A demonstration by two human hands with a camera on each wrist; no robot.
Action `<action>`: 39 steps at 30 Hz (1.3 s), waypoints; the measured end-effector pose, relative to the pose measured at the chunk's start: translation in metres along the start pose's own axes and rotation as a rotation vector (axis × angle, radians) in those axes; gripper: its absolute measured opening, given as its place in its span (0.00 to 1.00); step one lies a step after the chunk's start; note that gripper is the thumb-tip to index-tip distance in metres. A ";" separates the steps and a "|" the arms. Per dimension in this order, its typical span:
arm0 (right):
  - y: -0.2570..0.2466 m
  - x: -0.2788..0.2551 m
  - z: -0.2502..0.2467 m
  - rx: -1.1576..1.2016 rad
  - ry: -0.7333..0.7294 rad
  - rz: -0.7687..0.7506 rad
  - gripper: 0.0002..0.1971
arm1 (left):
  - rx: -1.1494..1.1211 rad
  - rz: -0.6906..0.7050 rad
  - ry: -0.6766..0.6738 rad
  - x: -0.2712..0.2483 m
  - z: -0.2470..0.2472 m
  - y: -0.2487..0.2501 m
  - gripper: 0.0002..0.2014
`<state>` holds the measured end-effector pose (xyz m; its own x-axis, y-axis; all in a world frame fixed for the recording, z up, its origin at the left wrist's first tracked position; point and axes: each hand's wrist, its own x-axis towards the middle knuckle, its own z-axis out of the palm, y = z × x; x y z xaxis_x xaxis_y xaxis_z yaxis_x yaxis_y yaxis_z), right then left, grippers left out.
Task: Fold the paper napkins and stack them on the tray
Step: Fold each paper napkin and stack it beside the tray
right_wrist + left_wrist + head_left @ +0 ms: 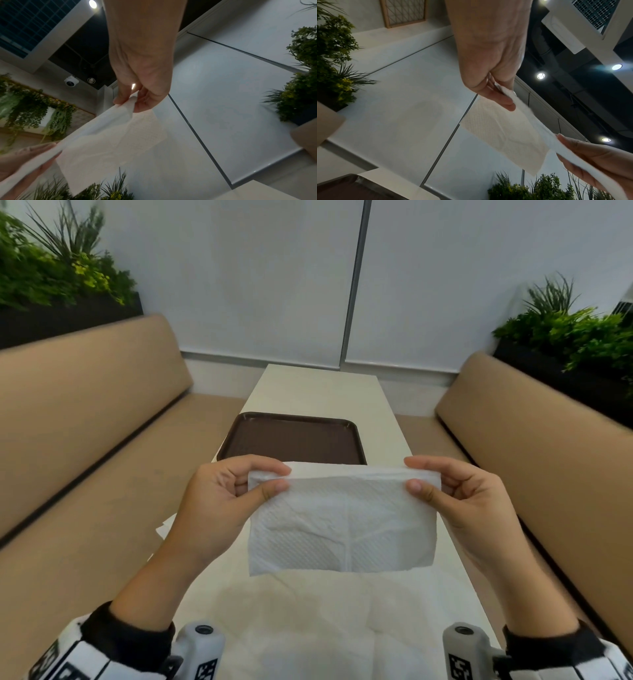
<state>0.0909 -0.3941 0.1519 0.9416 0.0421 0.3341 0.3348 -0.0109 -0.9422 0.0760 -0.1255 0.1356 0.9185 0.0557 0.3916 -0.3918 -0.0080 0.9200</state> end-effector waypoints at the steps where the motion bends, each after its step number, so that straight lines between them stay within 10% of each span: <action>1: 0.001 0.001 0.000 0.004 0.012 -0.001 0.11 | 0.004 -0.002 0.006 0.000 0.001 -0.001 0.07; 16: 0.028 0.005 -0.024 -0.308 -0.111 0.014 0.03 | 0.310 -0.013 -0.043 0.006 0.008 -0.031 0.05; 29: 0.127 0.041 -0.091 -0.269 -0.277 0.537 0.15 | 0.281 -0.499 -0.453 0.054 0.084 -0.129 0.14; 39: 0.194 0.158 -0.125 -0.571 0.064 0.482 0.15 | 0.347 -0.503 -0.190 0.165 0.166 -0.214 0.11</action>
<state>0.3086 -0.5147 0.0249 0.9831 -0.1561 -0.0955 -0.1651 -0.5311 -0.8311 0.3205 -0.2802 0.0061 0.9915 -0.0411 -0.1231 0.1009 -0.3520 0.9305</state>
